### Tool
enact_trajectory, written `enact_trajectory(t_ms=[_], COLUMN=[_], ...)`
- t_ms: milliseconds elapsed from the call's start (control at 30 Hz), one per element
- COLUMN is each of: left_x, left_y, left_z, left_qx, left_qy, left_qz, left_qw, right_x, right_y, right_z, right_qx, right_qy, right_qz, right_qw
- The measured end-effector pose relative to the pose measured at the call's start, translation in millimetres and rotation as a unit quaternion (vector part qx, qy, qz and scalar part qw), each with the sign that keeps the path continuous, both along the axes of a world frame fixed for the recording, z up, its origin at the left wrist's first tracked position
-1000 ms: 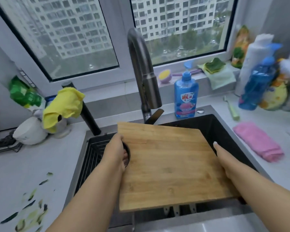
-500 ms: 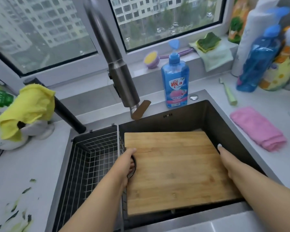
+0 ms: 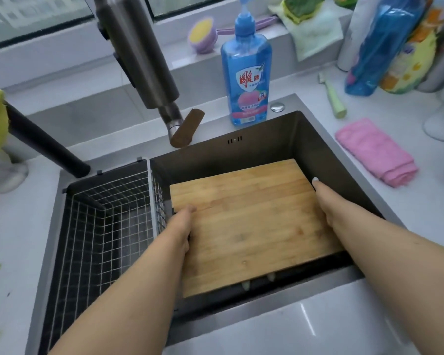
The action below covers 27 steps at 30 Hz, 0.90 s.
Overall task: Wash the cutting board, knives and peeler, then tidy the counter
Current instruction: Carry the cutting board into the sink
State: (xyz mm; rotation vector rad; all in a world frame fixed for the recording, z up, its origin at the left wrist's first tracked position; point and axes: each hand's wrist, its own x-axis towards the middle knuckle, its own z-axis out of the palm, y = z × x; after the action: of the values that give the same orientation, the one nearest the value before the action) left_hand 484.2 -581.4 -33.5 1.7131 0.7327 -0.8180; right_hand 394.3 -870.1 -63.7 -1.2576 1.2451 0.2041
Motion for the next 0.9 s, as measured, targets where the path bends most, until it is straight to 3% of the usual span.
enact_trajectory(t_ms=[133, 500, 900], left_x=[10, -2, -3], left_y=[10, 0, 4], left_z=[-47, -68, -92], left_qx=[-0.017, -0.042, -0.033], left_qy=[-0.012, -0.021, -0.018], left_qz=[0.028, 0.115, 0.138], left_qw=[0.999, 0.992, 0.990], right_x=[11, 13, 15], right_y=[-4, -9, -10], right_z=[-13, -37, -52], right_qx=[-0.037, 0.030, -0.014], right_qy=[-0.011, 0.020, 0.031], right_qz=[0.017, 0.028, 0.044], right_qw=[0.999, 0.999, 0.998])
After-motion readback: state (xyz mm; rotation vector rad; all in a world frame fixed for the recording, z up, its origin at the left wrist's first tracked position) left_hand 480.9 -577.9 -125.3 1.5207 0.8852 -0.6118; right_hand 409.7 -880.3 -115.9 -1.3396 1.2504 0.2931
